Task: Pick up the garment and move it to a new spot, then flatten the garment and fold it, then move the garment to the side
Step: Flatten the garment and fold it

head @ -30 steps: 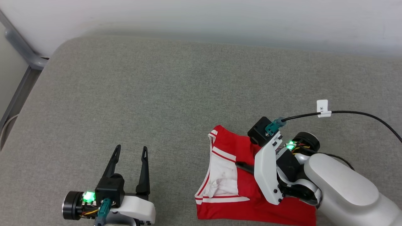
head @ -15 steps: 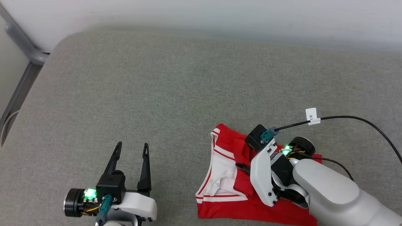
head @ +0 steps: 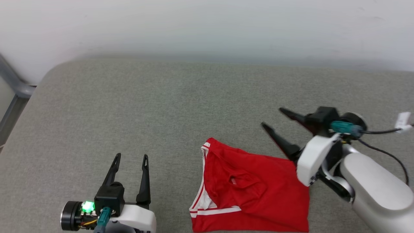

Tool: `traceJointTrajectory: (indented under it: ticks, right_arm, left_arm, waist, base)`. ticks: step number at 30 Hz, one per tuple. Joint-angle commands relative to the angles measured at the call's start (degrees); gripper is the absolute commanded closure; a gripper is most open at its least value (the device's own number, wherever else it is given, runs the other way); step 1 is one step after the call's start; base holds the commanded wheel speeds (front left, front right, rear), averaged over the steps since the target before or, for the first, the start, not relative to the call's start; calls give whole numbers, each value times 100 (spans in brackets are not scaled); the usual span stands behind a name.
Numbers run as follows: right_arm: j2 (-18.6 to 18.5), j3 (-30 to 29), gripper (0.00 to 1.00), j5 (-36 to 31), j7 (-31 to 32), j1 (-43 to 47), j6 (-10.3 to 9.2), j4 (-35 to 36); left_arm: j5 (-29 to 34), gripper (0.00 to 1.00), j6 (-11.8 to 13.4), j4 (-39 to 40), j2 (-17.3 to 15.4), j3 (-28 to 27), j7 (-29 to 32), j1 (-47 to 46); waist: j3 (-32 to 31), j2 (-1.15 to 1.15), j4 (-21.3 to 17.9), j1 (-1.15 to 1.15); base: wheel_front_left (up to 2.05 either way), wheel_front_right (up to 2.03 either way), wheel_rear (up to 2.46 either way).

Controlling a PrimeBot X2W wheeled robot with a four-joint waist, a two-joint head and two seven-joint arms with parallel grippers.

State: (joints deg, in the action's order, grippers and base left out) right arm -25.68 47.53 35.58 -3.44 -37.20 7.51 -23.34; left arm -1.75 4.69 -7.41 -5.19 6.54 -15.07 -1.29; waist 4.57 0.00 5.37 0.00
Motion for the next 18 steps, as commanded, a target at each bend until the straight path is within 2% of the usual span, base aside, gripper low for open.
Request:
traceJointTrajectory:
  ticks: [1, 4, 7, 12, 18]
  right_arm:
    - [3, -249, 0, -178, -191, 182, -6, 28]
    - [113, -1113, 0, -710, -702, 585, -5, 70]
    - [271, -1950, 0, -1301, -955, 1032, -5, 209]
    - [669, -3210, 0, -2127, -1121, 1831, -5, 706]
    - [1252, -4254, 0, -2691, -1164, 2785, -5, 1395]
  left_arm:
    - [17, 0, -5, 25, -35, -24, -12, 116]
    - [-5, 0, -34, 37, -76, -66, -12, 128]
    - [6, 0, -42, 51, -82, -71, -12, 203]
    - [0, 0, -59, 46, -110, -97, -12, 242]
    - [-9, 0, -59, 95, -137, -127, -12, 334]
  waist:
    - [-84, 0, -105, 0]
    - [-154, 0, -220, 0]
    - [-212, 0, -321, 0]
    - [-304, 0, -443, 0]
    - [-416, 0, -495, 0]
  base:
    - [0, 0, 0]
    - [0, 0, 0]
    - [0, 0, 0]
    - [0, 0, 0]
    - [0, 0, 0]
